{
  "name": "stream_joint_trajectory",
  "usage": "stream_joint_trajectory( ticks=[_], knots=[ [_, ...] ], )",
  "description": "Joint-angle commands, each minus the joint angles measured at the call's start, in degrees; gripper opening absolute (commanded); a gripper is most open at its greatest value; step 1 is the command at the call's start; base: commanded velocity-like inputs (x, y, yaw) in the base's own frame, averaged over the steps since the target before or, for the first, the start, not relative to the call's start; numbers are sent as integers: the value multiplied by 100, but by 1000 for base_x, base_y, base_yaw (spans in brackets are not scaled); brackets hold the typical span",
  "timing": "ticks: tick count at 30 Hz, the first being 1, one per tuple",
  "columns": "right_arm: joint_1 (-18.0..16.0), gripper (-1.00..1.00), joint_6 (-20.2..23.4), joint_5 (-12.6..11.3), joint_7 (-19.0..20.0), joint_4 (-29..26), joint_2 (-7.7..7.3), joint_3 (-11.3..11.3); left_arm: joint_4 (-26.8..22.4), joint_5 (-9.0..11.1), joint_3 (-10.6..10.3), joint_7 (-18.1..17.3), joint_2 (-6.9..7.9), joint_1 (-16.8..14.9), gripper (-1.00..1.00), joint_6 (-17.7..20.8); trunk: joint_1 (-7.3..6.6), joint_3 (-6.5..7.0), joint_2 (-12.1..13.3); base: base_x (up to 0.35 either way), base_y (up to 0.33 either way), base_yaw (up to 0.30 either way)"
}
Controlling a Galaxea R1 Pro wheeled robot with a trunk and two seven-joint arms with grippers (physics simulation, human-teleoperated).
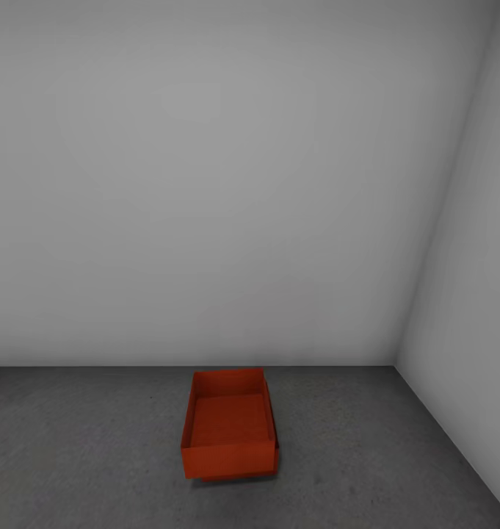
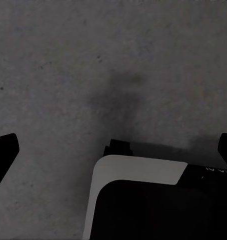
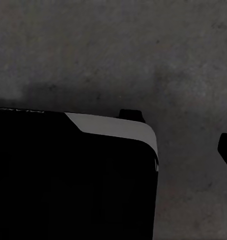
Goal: Move the two storage containers from the living room to the garage. In the garage, place one container on the floor and stack the other container on top of it (either order is fine).
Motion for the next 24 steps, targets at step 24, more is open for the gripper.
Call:
stream_joint_trajectory(
  ticks=[24],
  knots=[
    [-6,100,-30,-45,-7,14,-2,54,-2,41,-7,4,-8,-4,100,-18,0,-7,-5,0,0,0]
  ],
)
